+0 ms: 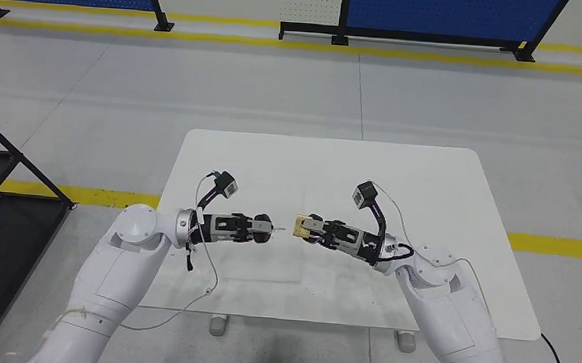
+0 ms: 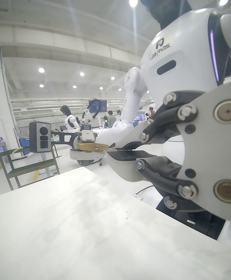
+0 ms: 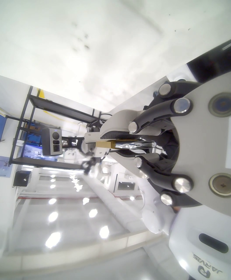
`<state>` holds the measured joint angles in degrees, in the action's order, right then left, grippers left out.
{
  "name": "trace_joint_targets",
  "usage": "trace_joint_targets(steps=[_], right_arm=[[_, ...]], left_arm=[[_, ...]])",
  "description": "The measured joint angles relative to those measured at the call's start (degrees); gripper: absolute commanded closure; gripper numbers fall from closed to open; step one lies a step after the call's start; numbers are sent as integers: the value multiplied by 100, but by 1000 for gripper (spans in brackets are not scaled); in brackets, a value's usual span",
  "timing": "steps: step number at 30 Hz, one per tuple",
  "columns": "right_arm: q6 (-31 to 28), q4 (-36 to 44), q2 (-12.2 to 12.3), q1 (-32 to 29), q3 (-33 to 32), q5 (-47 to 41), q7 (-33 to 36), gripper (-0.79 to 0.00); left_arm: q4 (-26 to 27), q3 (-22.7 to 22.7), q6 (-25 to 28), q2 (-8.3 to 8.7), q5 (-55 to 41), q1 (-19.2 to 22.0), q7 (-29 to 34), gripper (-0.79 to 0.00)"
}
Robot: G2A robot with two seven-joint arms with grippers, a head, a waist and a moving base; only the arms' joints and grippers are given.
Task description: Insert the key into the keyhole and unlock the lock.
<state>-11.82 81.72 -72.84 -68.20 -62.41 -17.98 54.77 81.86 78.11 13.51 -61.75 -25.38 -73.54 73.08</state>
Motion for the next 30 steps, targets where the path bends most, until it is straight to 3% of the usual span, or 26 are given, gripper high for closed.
trace_joint_targets(steps=[11, 30], right_arm=[[0, 0, 0, 0, 0, 0, 0, 0], [0, 0, 0, 0, 0, 0, 0, 0]], left_arm=[[-194, -311, 36, -31, -59, 300, -87, 0], [-301, -469, 46, -8, -150, 433, -80, 0]])
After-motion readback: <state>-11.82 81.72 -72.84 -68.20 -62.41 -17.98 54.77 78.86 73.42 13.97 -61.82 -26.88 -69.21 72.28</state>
